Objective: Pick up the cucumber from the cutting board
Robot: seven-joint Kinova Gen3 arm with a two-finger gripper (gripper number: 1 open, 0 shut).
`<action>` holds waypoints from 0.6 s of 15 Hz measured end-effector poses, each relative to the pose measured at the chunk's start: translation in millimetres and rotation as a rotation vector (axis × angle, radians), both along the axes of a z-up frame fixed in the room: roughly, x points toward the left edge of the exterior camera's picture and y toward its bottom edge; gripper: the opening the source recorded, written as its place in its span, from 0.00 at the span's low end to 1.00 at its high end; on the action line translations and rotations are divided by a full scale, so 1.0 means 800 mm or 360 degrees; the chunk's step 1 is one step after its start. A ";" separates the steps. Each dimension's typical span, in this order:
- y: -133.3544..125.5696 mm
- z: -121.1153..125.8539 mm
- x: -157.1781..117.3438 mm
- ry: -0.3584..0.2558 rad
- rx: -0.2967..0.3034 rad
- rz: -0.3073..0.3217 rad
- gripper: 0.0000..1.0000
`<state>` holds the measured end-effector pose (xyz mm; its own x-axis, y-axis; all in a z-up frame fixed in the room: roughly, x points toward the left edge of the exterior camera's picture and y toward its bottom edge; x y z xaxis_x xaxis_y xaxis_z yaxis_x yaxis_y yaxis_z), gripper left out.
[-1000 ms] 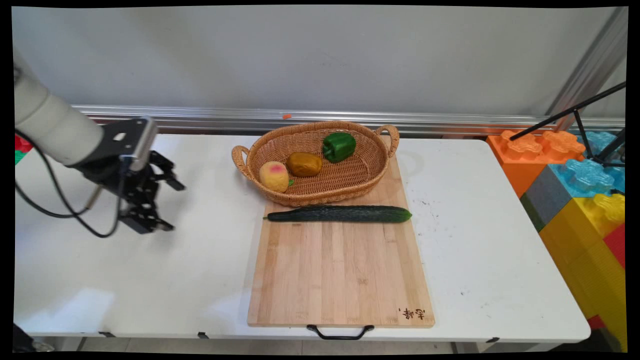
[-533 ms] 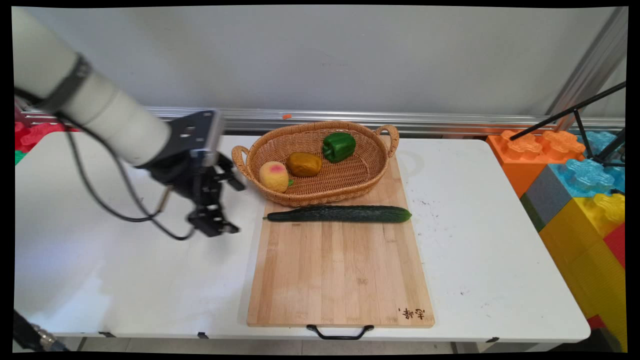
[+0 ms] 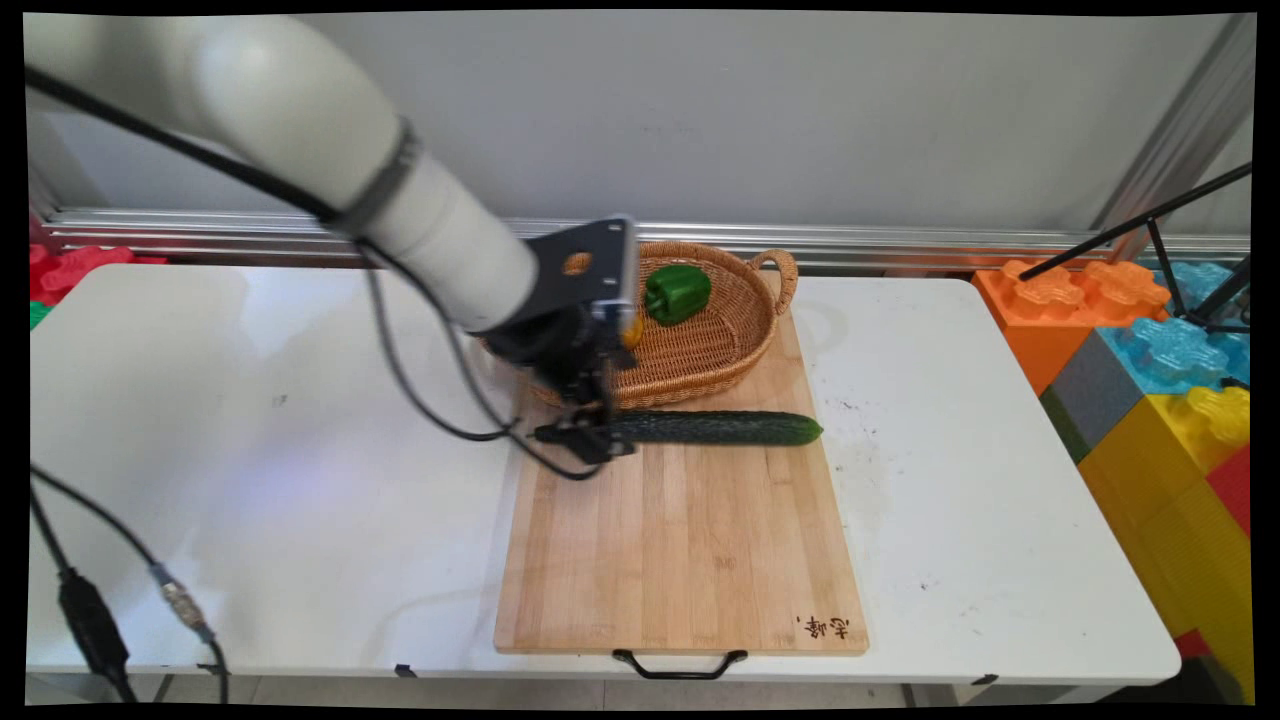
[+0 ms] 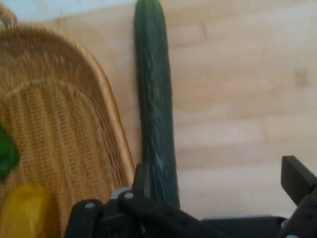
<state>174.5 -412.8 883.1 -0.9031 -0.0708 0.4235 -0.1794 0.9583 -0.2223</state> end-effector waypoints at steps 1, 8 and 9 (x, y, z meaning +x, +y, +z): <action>-0.006 -0.005 -0.014 0.0000 -0.0015 -0.0007 1.00; -0.037 -0.064 -0.094 -0.0029 -0.0109 -0.0028 1.00; -0.040 -0.072 -0.103 -0.0035 -0.0118 -0.0028 1.00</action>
